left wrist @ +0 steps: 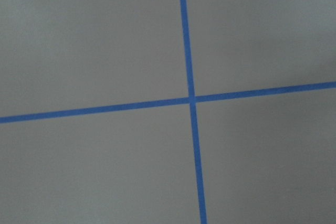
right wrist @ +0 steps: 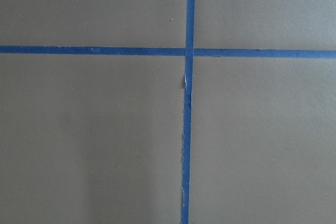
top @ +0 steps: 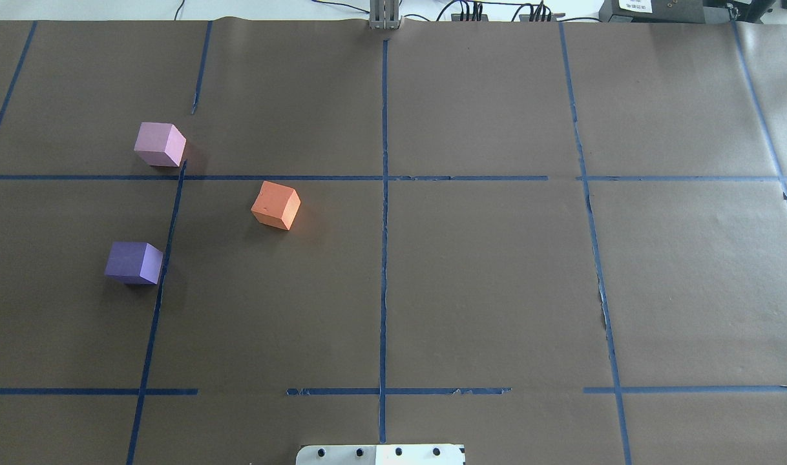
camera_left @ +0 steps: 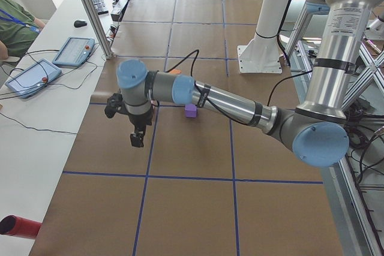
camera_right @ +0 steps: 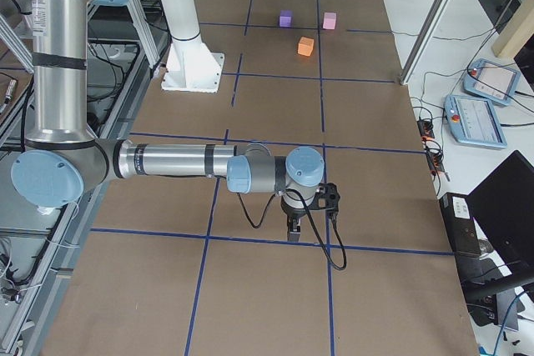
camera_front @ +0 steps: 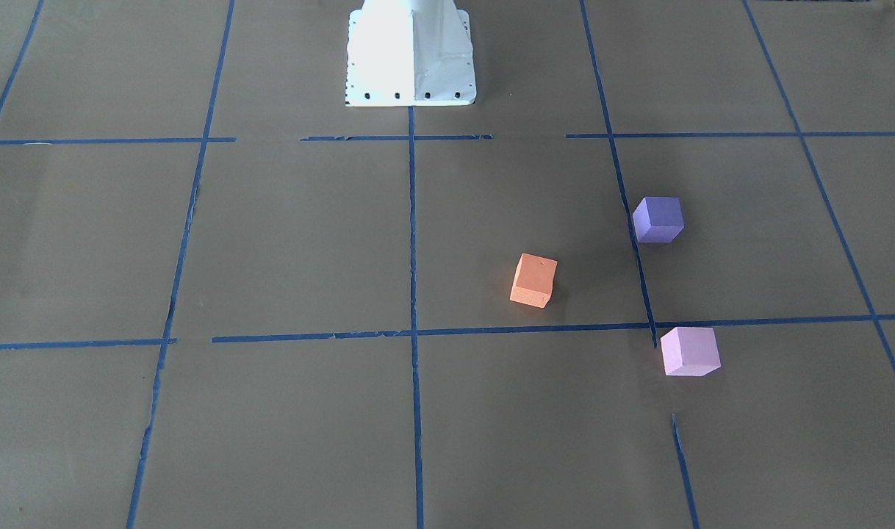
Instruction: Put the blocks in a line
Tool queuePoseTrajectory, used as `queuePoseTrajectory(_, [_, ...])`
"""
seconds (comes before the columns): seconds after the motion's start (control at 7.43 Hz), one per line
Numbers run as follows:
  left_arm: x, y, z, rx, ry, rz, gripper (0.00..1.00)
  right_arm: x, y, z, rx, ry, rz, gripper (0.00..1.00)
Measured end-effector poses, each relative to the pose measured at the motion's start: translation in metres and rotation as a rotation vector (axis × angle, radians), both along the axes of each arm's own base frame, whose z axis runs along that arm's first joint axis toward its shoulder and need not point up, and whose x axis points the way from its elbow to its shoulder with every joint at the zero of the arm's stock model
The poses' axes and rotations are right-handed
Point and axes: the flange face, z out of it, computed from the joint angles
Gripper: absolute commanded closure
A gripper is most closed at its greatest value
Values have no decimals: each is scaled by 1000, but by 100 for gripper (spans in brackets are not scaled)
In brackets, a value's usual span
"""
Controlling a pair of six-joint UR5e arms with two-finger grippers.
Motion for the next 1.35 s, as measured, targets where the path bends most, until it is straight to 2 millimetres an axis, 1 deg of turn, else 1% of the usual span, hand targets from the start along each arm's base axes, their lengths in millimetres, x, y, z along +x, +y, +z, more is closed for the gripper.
queuePoseTrajectory(0.13, [28, -7, -50, 10, 10, -4, 0, 0, 0, 0, 0, 0, 0, 0])
queuePoseTrajectory(0.27, [69, -8, -96, -2, 30, -16, 0, 0, 0, 0, 0, 0, 0, 0])
queuePoseTrajectory(0.4, [119, -5, -137, -23, 46, -29, 0, 0, 0, 0, 0, 0, 0, 0])
queuePoseTrajectory(0.54, [168, 3, -171, -38, 50, -33, 0, 0, 0, 0, 0, 0, 0, 0])
queuePoseTrajectory(0.67, [212, 12, -194, -46, 54, -15, 0, 0, 0, 0, 0, 0, 0, 0])
queuePoseTrajectory(0.81, [253, 19, -206, -58, 57, 19, 0, 0, 0, 0, 0, 0, 0, 0])
queuePoseTrajectory(0.94, [287, 20, -206, -63, 59, 56, 0, 0, 0, 0, 0, 0, 0, 0])
queuePoseTrajectory(1.21, [343, 15, -190, -31, 66, 96, 0, 0, 0, 0, 0, 0, 0, 0])
queuePoseTrajectory(1.35, [369, 19, -188, -38, 61, 83, 0, 0, 0, 0, 0, 0, 0, 0])
